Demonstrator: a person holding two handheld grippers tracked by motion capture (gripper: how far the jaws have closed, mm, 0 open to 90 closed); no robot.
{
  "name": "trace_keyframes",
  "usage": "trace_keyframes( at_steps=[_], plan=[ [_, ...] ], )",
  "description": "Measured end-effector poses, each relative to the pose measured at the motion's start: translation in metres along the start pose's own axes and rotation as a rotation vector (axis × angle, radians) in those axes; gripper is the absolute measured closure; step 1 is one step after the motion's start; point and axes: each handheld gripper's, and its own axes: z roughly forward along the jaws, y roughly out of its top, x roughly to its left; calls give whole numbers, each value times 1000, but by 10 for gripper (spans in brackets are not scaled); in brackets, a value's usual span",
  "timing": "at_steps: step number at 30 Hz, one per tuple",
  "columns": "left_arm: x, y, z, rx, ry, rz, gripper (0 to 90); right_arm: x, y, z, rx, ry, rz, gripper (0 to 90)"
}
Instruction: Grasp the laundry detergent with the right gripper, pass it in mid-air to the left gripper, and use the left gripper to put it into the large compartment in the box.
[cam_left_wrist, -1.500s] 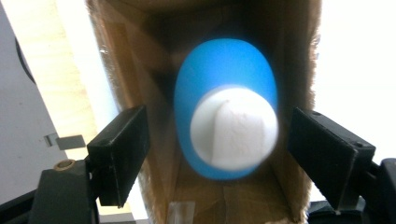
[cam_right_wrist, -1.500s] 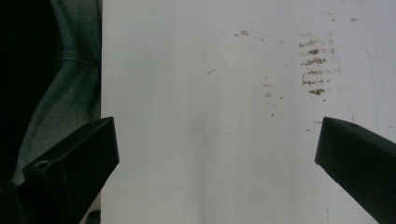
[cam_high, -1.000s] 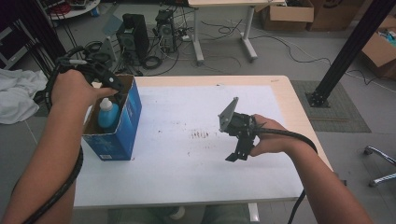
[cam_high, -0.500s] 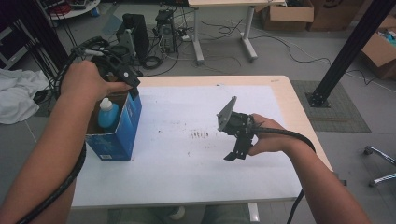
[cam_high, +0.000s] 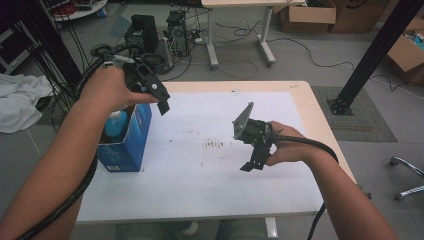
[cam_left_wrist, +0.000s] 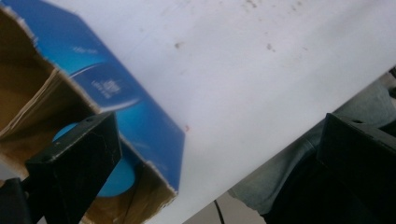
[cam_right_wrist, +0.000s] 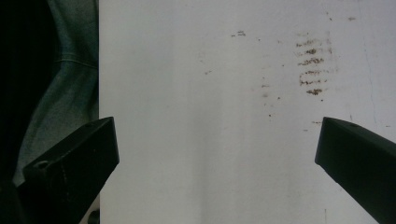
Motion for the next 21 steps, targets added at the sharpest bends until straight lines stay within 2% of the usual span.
trace_keyframes(
  at_steps=[3, 7, 11, 18, 21],
  plan=[
    [-8, 2, -1, -12, -14, 50, 4, 0, 1, 0, 4, 0, 1, 0],
    [-21, 5, 2, -3, -41, 169, 2, 0, 2, -1, 6, 0, 3, 0],
    [-33, 6, 9, 30, -51, 286, 1, 1, 2, -2, 7, -2, 9, 0],
    [-52, 1, 24, 79, -112, 482, 1, 1, 3, -2, 21, 0, 13, 0],
    [-59, -2, 30, 106, -123, 548, 1, 0, 4, -3, 23, -2, 15, 0]
  ],
)
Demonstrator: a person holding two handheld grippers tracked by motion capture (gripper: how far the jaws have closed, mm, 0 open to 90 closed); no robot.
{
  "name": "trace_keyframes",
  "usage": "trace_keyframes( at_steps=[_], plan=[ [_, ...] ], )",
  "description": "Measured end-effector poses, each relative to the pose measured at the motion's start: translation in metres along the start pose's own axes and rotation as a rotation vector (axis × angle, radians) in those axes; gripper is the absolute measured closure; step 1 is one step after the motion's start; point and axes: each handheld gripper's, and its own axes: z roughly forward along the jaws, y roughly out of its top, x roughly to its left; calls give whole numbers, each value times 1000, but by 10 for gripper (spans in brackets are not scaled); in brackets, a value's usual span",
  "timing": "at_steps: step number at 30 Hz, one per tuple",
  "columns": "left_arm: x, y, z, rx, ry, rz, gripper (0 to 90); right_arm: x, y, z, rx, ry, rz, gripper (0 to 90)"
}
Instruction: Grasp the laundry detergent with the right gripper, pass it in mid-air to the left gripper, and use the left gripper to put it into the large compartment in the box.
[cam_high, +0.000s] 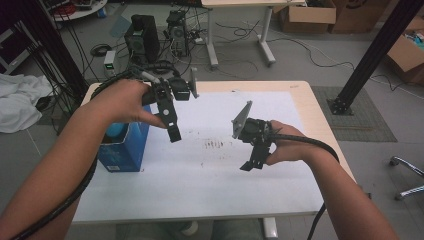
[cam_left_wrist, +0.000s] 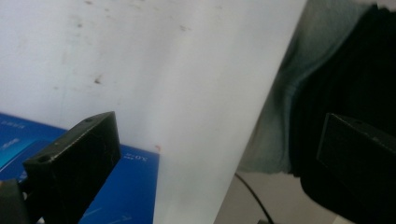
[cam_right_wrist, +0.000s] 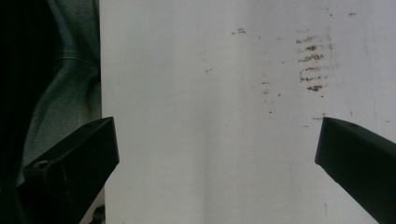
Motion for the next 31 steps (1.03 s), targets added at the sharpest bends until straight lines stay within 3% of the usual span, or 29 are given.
trace_keyframes(
  at_steps=[4, 13, 31],
  plan=[
    [-8, 2, 8, 12, -23, 70, 1, 0, 1, 0, 5, 1, 0, 0],
    [-18, 6, 12, 34, -41, 140, 1, 0, 0, 0, 1, 0, -2, 0],
    [-14, 0, 13, 35, -40, 145, 1, -2, -1, 1, 7, 3, -1, 0]
  ],
)
